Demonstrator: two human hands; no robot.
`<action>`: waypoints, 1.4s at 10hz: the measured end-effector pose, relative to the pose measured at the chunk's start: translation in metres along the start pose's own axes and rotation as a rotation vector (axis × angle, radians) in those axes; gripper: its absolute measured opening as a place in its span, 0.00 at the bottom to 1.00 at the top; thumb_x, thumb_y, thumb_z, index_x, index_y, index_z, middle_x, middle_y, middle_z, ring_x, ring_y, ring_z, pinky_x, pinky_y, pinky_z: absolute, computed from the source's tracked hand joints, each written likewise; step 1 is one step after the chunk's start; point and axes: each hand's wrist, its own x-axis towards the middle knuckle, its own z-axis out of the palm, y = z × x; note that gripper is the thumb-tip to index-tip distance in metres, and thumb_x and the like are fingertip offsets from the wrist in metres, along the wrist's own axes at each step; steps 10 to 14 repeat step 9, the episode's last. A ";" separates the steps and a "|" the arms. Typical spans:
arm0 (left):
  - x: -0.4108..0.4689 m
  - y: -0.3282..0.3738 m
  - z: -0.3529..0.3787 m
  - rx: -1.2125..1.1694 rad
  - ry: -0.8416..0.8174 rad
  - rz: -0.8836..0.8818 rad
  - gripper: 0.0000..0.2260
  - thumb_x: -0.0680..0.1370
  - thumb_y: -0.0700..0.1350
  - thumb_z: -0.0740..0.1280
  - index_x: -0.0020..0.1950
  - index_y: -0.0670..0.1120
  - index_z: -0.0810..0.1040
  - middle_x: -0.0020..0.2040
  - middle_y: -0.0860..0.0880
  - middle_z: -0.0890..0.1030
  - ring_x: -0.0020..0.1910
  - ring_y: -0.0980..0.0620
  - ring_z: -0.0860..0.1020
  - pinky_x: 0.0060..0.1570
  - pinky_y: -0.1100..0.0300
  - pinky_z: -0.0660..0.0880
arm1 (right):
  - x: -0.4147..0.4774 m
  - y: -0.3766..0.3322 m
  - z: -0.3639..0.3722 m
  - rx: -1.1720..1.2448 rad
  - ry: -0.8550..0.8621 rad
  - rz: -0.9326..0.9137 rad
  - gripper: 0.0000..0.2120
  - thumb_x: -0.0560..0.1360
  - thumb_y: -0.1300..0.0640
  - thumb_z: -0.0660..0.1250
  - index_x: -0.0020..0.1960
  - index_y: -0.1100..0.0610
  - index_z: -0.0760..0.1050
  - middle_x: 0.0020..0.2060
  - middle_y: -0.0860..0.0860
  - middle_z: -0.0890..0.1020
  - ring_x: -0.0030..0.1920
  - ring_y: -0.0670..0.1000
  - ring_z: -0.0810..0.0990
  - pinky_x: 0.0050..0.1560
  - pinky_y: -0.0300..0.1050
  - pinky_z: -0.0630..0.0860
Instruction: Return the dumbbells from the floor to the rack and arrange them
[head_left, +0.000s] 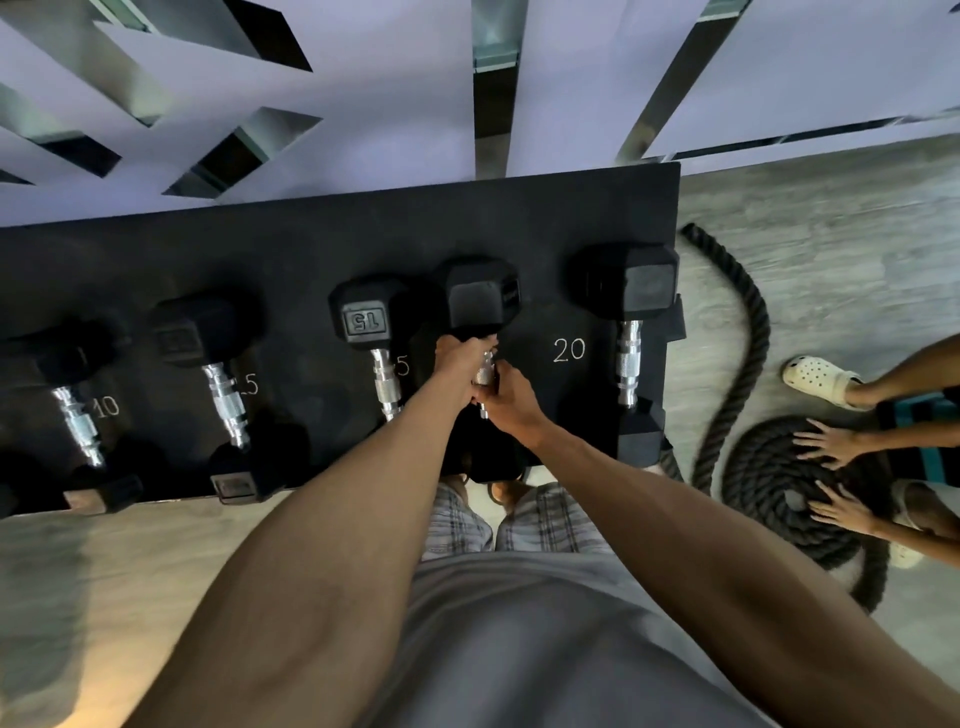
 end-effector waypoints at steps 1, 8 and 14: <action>-0.002 0.002 -0.001 0.014 -0.016 0.000 0.23 0.66 0.47 0.75 0.58 0.39 0.78 0.52 0.43 0.84 0.49 0.45 0.83 0.45 0.52 0.81 | 0.000 0.001 0.000 0.007 0.007 0.009 0.17 0.75 0.60 0.68 0.62 0.63 0.72 0.53 0.57 0.81 0.54 0.55 0.81 0.30 0.33 0.65; -0.025 0.008 0.013 0.270 -0.098 0.121 0.13 0.75 0.47 0.70 0.53 0.39 0.76 0.51 0.45 0.81 0.52 0.48 0.79 0.53 0.55 0.77 | -0.002 0.014 -0.028 -0.095 -0.051 -0.016 0.17 0.76 0.55 0.67 0.62 0.63 0.72 0.52 0.57 0.82 0.52 0.57 0.82 0.45 0.42 0.70; -0.043 0.016 0.001 0.441 -0.048 0.145 0.10 0.76 0.47 0.68 0.43 0.41 0.72 0.44 0.47 0.77 0.44 0.50 0.75 0.44 0.57 0.72 | -0.006 0.012 -0.032 -0.183 -0.061 -0.003 0.18 0.76 0.54 0.65 0.62 0.63 0.71 0.53 0.58 0.81 0.54 0.59 0.81 0.45 0.43 0.70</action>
